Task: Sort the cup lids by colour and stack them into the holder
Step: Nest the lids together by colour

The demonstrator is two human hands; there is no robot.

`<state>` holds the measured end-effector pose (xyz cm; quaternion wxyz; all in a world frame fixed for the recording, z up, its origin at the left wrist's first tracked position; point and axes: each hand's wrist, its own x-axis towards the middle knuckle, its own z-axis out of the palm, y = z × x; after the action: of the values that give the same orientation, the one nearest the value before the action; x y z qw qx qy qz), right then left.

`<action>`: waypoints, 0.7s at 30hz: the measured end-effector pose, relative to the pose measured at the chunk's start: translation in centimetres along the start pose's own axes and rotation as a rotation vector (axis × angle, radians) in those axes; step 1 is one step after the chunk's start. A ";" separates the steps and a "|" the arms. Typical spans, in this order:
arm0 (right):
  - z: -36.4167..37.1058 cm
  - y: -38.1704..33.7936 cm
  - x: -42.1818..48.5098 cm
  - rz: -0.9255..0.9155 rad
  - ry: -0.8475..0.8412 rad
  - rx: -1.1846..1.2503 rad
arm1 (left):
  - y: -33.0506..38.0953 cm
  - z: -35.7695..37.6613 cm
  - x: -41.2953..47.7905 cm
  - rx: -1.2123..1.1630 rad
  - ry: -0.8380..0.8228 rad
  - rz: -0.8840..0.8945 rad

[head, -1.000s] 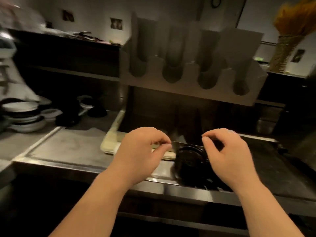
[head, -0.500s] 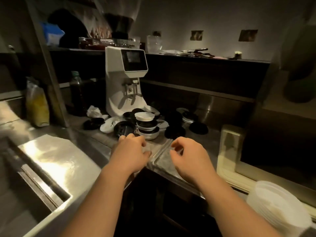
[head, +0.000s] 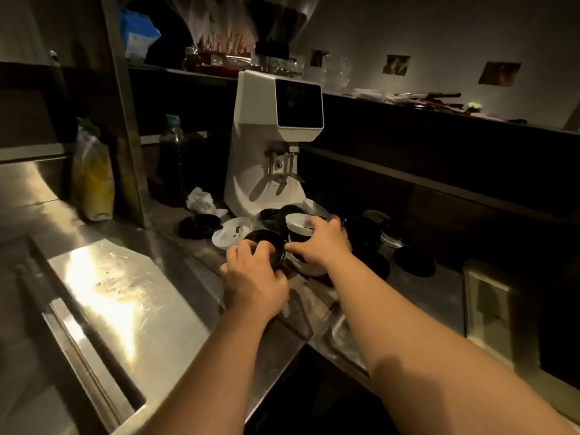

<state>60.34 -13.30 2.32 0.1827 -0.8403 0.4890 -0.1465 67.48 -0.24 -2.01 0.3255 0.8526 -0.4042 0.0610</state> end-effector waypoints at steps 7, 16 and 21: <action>1.8 0.5 -0.9 -0.107 0.218 0.214 | 0.7 0.2 -0.1 -0.169 0.137 0.024; -4.9 2.2 -14.3 -0.146 0.127 1.135 | 5.2 -3.5 -4.0 -0.990 -0.259 0.274; -8.5 6.0 -23.3 -0.073 0.200 1.221 | 11.4 -5.9 -11.0 -0.914 -0.294 0.434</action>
<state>40.93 2.99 5.59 0.5786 -0.5828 0.3025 -0.4839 52.80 5.21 4.36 0.5840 0.5197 -0.5982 -0.1758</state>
